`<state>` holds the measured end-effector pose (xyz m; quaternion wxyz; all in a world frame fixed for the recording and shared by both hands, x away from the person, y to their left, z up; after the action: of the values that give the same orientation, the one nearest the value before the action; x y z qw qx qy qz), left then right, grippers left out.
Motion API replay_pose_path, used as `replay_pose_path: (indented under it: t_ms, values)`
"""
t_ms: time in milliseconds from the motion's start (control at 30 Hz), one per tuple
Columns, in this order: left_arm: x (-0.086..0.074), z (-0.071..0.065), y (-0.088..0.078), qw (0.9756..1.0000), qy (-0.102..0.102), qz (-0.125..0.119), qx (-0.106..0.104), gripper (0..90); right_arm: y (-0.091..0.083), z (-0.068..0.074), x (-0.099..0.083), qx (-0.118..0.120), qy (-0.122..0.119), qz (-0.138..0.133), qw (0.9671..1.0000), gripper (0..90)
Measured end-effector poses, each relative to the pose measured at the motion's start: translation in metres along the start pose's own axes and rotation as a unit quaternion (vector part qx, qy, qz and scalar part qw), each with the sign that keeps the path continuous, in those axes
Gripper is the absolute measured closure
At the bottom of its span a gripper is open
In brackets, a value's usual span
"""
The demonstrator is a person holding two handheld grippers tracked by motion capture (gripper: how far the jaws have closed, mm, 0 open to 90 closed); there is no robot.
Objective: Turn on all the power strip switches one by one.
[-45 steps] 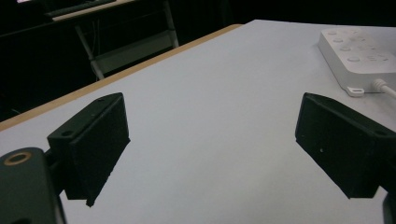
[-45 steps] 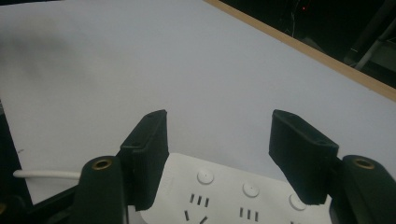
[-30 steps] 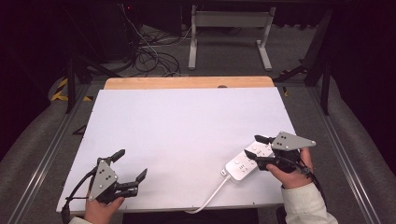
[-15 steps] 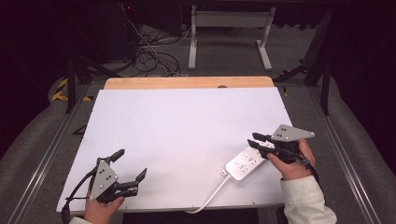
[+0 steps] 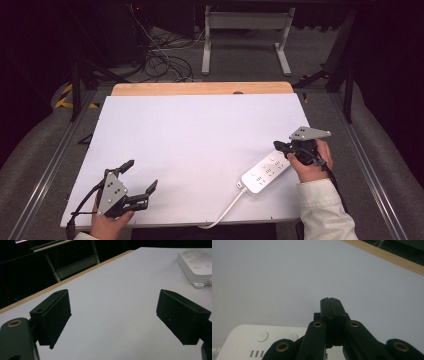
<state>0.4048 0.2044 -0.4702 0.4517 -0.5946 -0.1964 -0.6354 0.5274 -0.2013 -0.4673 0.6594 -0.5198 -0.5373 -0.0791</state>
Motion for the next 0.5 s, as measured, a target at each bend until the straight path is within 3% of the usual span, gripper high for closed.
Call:
replay_pose_path:
  t_ms: [167, 267, 500]
  values:
    - [-0.001, 0.000, 0.000, 1.0000, -0.007, 0.000, 0.001, 12.9, 0.009, -0.007, -0.007, -0.010, 0.002, 0.021, 0.9997, 90.0]
    - [-0.002, 0.001, 0.001, 1.0000, -0.003, 0.001, 0.005, 18.5, 0.014, -0.012, -0.012, -0.016, 0.006, 0.032, 0.9993, 90.0]
    - [-0.003, 0.002, 0.002, 0.9999, -0.008, 0.006, 0.008, 18.3, 0.024, -0.021, -0.023, -0.026, 0.019, 0.054, 0.9980, 90.0]
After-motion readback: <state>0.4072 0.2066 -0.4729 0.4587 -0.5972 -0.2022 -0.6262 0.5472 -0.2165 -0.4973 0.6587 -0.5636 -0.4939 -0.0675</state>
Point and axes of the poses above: each handheld gripper's, and its own axes: y roughly forward along the jaws, x roughly out of its top, z roughly to its left, the point moved 9 cm from there along y, roughly forward along the jaws, and after that the axes turned 2 degrees about -x, right-handed, at the moved point
